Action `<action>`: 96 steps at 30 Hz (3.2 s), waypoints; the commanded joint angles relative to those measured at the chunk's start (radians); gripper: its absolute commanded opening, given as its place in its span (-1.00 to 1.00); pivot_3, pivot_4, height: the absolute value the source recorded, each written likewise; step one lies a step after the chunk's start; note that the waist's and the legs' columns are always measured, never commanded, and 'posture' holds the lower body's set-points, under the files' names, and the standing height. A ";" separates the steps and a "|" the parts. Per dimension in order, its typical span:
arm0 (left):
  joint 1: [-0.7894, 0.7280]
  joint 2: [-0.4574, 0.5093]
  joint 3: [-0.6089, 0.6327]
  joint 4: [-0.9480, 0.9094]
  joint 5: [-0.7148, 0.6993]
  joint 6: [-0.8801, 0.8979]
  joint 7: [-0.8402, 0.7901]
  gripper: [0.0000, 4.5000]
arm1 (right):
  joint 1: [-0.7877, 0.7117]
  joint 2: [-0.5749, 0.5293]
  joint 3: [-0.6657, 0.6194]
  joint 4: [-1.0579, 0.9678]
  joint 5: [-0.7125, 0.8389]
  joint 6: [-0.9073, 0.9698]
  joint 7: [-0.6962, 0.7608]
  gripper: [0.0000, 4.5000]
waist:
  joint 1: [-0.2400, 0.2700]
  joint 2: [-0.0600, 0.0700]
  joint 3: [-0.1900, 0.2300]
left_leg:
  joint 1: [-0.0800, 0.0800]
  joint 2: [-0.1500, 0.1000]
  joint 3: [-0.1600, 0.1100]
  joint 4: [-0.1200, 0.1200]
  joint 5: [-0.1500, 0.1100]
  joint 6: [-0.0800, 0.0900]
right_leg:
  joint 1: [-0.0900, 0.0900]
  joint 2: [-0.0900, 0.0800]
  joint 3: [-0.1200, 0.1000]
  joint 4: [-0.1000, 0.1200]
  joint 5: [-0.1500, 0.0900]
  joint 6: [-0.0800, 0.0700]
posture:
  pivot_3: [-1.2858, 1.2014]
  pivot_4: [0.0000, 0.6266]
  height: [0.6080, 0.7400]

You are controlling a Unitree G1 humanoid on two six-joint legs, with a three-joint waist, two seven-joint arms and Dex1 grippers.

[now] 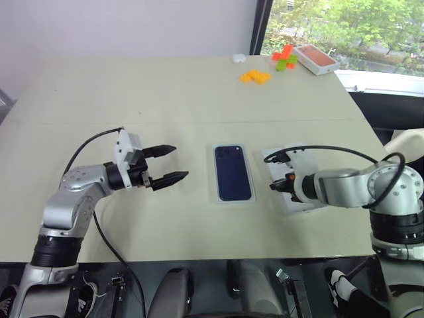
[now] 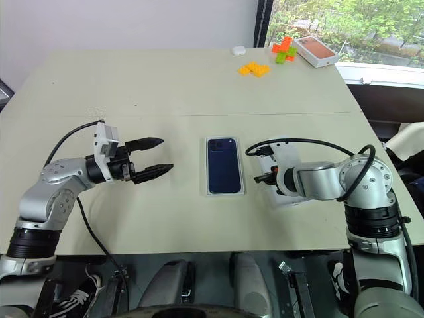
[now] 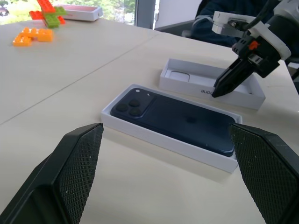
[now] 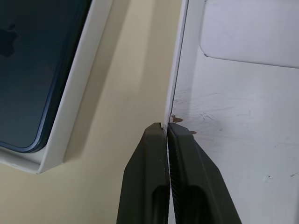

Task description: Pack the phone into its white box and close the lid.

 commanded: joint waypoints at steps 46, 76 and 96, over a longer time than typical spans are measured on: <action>-0.073 -0.009 0.189 -0.017 -0.215 0.263 0.121 1.00 | -0.059 0.619 -0.145 0.226 0.453 -0.517 0.269 -0.99 | -0.006 0.001 0.000 | -0.002 0.001 0.009 0.000 -0.005 0.009 | -0.009 -0.001 0.006 0.004 0.001 0.000 | 0.03 -0.52 1.00; 0.046 -0.216 -0.026 -0.017 -0.023 0.118 0.190 -0.99 | 0.074 0.497 -0.028 0.262 0.236 -0.570 0.449 -1.00 | -0.004 0.001 -0.001 | -0.001 0.001 0.011 0.001 -0.005 0.009 | -0.008 -0.001 0.007 0.004 0.001 0.000 | 0.03 -0.52 1.00; 0.071 -0.304 -0.110 -0.004 0.023 0.090 0.193 -1.00 | -0.033 0.166 -0.082 0.236 0.024 -0.457 0.757 0.76 | -0.001 0.001 -0.001 | -0.002 0.001 0.010 0.011 -0.006 0.011 | -0.002 0.000 0.007 0.004 0.001 0.000 | 0.03 -0.52 1.00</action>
